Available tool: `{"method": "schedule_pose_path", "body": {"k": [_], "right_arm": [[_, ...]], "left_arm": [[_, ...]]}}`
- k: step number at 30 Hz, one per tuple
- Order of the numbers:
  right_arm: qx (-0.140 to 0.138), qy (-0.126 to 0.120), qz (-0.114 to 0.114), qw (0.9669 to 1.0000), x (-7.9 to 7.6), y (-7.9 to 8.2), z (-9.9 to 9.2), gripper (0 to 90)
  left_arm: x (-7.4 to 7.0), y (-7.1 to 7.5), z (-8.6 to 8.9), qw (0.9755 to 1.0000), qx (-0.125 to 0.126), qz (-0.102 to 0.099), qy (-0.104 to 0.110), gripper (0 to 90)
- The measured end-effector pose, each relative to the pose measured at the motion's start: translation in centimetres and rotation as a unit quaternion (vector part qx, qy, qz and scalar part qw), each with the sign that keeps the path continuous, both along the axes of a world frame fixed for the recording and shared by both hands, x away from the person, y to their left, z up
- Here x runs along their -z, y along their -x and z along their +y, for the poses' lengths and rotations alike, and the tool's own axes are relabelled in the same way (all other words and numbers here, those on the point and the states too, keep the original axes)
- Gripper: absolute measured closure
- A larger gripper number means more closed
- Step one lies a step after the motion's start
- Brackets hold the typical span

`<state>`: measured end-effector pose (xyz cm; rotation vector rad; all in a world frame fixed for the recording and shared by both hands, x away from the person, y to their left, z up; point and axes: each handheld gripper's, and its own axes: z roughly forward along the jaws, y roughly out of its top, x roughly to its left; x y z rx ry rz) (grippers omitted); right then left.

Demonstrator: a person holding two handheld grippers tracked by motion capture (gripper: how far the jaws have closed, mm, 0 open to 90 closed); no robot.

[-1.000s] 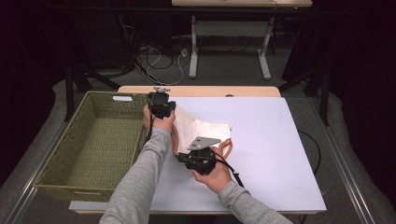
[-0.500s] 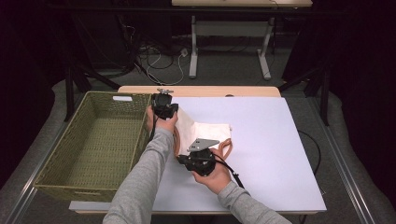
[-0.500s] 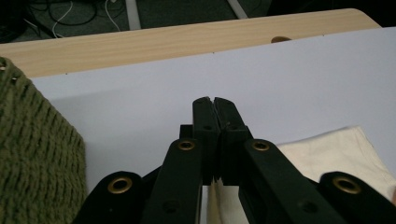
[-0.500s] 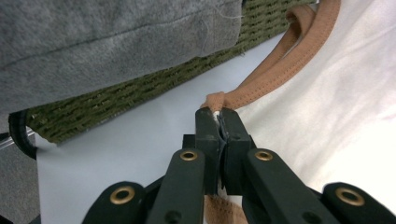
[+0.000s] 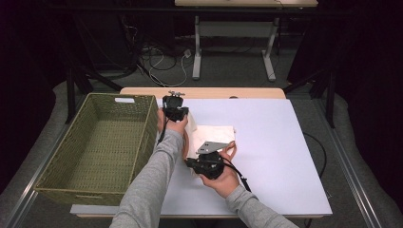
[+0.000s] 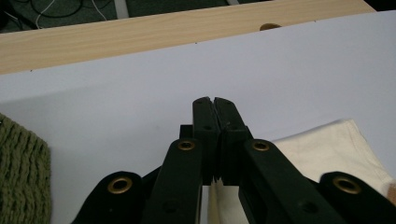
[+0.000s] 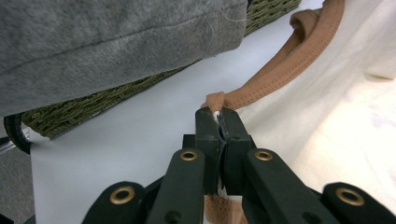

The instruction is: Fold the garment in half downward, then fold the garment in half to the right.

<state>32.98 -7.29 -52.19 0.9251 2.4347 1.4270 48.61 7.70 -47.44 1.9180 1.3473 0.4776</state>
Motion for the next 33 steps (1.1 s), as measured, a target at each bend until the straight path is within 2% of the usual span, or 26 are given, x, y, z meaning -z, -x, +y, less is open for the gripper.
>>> {"method": "schedule_pose_path", "body": {"k": [6,10,21,33], "right_arm": [[0.007,-0.008,-0.004,0.9999,-0.3,0.2,-1.3,87.9],[0.013,-0.012,-0.007,0.9998,-0.4,0.4,-2.4,87.8],[0.026,-0.009,0.000,0.9996,0.0,0.7,-4.9,87.9],[0.032,-0.017,-0.001,0.9994,-0.2,1.0,-6.4,87.8]], "left_arm": [[-0.5,0.0,-0.9,0.9999,0.008,-0.003,0.013,88.3],[-0.9,0.0,-1.9,0.9998,0.019,-0.005,0.010,88.3],[-0.4,-0.3,-4.5,0.9991,0.041,-0.003,0.010,88.3],[-0.4,-0.4,-6.0,0.9983,0.056,-0.006,0.013,88.4]]}}
